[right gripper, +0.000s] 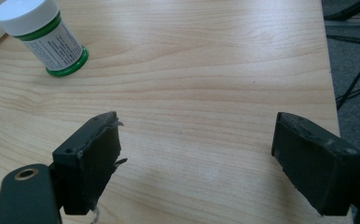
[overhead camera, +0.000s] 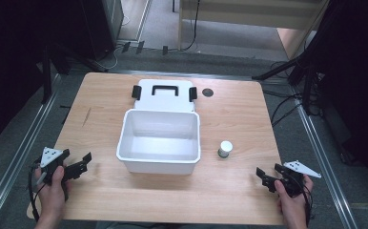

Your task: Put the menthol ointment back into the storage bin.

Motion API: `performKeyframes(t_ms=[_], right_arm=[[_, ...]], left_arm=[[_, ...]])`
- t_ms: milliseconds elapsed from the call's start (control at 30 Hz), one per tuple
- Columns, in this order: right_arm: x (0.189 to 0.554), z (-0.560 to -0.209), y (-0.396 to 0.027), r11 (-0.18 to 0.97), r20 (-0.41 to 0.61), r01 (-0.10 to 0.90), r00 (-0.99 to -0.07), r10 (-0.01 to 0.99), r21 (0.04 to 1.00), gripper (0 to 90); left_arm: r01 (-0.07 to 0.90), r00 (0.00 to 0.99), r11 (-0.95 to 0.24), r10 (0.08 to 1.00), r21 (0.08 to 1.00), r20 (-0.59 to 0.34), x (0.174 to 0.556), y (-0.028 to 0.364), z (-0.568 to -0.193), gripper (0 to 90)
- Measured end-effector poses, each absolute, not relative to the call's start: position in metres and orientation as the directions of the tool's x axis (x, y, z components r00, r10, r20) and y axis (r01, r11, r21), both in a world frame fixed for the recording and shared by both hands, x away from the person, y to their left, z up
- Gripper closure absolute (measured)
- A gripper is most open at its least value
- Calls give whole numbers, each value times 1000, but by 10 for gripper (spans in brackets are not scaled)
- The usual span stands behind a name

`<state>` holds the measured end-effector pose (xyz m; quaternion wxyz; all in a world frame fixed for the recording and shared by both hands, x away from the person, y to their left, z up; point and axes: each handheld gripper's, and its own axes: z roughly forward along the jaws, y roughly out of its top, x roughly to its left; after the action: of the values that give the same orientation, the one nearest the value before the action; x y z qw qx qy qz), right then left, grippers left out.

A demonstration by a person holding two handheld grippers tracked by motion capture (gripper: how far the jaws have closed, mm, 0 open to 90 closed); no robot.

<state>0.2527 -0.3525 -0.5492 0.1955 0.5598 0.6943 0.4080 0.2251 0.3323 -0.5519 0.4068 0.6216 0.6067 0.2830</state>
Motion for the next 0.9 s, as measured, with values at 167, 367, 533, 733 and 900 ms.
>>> performKeyframes(t_ms=[167, 367, 533, 733, 900], right_arm=[[252, -549, -351, 53, 179, 617, -308, 934, 785, 178], [250, -546, -349, 94, 152, 619, -333, 931, 780, 193], [247, -536, -340, 173, 121, 637, -391, 912, 751, 196], [252, -513, -321, 283, 55, 660, -442, 895, 696, 200], [260, -509, -308, 370, 27, 704, -483, 875, 606, 200]], left_arm=[[519, 101, 76, 984, 851, -150, 224, 333, -552, 143], [525, 87, 80, 985, 847, -146, 225, 333, -552, 143], [512, 59, 95, 988, 854, -145, 225, 332, -552, 143], [495, 85, 88, 985, 865, -149, 220, 332, -552, 142], [487, 85, 90, 985, 869, -150, 219, 332, -552, 142]])
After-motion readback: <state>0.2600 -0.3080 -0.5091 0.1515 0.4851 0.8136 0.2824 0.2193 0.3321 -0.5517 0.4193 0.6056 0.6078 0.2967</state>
